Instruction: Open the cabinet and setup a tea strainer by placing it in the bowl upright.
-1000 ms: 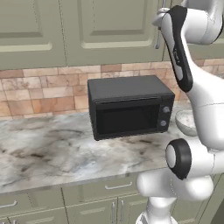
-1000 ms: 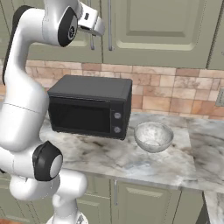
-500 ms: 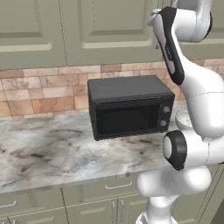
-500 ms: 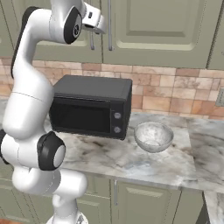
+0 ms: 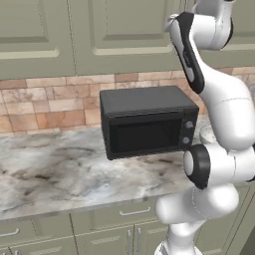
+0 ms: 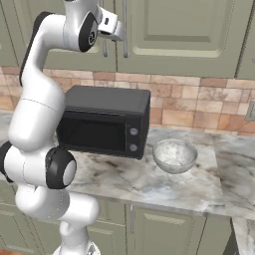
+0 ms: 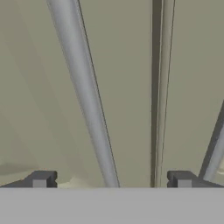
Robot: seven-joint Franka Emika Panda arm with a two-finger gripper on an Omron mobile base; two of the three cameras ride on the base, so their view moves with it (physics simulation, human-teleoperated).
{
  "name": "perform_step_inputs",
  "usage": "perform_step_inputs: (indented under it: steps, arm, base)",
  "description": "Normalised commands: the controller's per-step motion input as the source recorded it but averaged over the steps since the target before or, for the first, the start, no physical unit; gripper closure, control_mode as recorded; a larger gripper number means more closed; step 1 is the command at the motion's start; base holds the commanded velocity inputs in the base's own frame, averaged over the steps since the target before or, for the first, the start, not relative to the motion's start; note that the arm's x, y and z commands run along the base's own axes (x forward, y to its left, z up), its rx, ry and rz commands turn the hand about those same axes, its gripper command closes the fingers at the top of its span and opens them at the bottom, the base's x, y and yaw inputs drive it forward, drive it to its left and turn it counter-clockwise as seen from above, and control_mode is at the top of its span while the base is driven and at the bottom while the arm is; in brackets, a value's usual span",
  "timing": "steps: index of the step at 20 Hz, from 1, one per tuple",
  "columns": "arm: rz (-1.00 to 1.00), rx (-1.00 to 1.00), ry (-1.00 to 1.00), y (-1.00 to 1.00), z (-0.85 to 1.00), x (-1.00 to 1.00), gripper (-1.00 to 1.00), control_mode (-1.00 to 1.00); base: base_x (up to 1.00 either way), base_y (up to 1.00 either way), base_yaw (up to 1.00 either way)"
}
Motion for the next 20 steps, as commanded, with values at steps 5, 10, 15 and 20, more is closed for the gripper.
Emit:
perform_step_inputs:
  steps: [5,10,15,20]
  arm:
    - [0.0,0.0,-0.04,0.0,-0.05,0.29,-1.0,-1.0]
    - [0.0,0.0,-0.04,0.0,-0.07,0.34,-1.0,-1.0]
    - [0.0,0.0,0.0,0.15,-0.05,0.25,1.0,-1.0]
    - [0.0,0.0,-0.04,0.15,-0.03,0.32,1.0,-1.0]
  base:
    - [0.0,0.0,0.0]
    - [0.0,0.0,0.0]
    - [0.0,0.0,0.0]
    - [0.0,0.0,0.0]
